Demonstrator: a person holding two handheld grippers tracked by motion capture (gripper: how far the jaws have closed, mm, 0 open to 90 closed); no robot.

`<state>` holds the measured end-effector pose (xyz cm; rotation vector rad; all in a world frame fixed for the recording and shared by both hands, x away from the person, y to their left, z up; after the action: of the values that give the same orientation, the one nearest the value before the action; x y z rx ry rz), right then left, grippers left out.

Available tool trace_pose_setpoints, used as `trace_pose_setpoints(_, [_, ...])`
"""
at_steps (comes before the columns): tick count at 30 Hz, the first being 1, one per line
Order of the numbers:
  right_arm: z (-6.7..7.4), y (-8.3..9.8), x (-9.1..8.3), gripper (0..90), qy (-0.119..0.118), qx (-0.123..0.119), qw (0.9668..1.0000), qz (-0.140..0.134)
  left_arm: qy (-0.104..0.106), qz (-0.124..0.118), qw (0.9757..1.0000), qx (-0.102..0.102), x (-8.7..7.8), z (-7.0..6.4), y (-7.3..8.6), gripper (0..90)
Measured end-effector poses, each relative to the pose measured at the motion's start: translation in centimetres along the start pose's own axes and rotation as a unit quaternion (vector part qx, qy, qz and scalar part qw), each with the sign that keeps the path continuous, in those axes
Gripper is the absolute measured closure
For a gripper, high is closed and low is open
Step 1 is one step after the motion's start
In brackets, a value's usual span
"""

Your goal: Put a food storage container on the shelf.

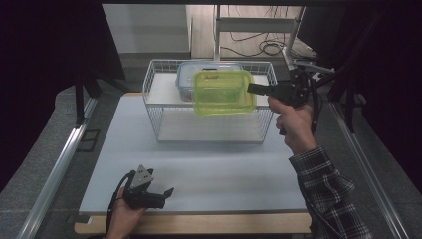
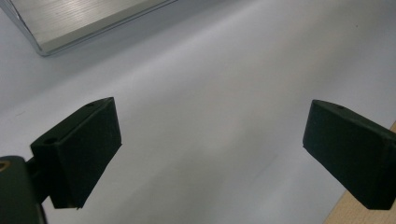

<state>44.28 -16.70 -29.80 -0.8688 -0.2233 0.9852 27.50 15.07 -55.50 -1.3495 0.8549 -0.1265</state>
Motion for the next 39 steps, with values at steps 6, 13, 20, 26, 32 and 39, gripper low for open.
trace_pose_setpoints(6, [0.5,-1.4,0.7,80.3,0.007,0.000,0.9999,-0.011,0.001,0.000,1.0000,0.000,0.0,0.0,0.0,4.0])
trace_pose_setpoints(13, [0.8,-3.1,1.9,80.3,0.019,-0.002,0.9995,-0.024,0.001,0.000,1.0000,-0.001,0.0,0.0,0.0,4.0])
trace_pose_setpoints(20, [1.1,-4.4,3.4,80.3,0.041,-0.008,0.9985,-0.034,0.003,-0.001,1.0000,-0.002,0.0,0.0,0.0,4.1])
trace_pose_setpoints(26, [1.2,-4.9,4.9,80.3,0.062,-0.020,0.9971,-0.038,0.003,-0.003,1.0000,-0.002,0.0,0.0,0.0,4.1])
trace_pose_setpoints(32, [0.7,-5.0,6.1,80.2,0.075,-0.017,0.9964,-0.035,0.004,-0.004,1.0000,-0.002,-0.1,0.0,0.0,4.1])
trace_pose_setpoints(39, [0.2,-4.7,6.7,80.1,0.079,-0.010,0.9964,-0.029,0.003,-0.006,1.0000,-0.002,-0.1,0.1,-0.1,4.2])
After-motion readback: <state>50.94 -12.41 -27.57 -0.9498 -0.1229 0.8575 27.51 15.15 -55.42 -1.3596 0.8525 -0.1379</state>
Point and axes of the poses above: each handheld gripper's, and its own axes: x roughly forward along the jaws, y roughly out of its underside, z roughly to its left, the point moved 6 cm from there along x, roughly forward along the jaws, and after that the axes turned 9 degrees about -z, right-handed, at the moved point
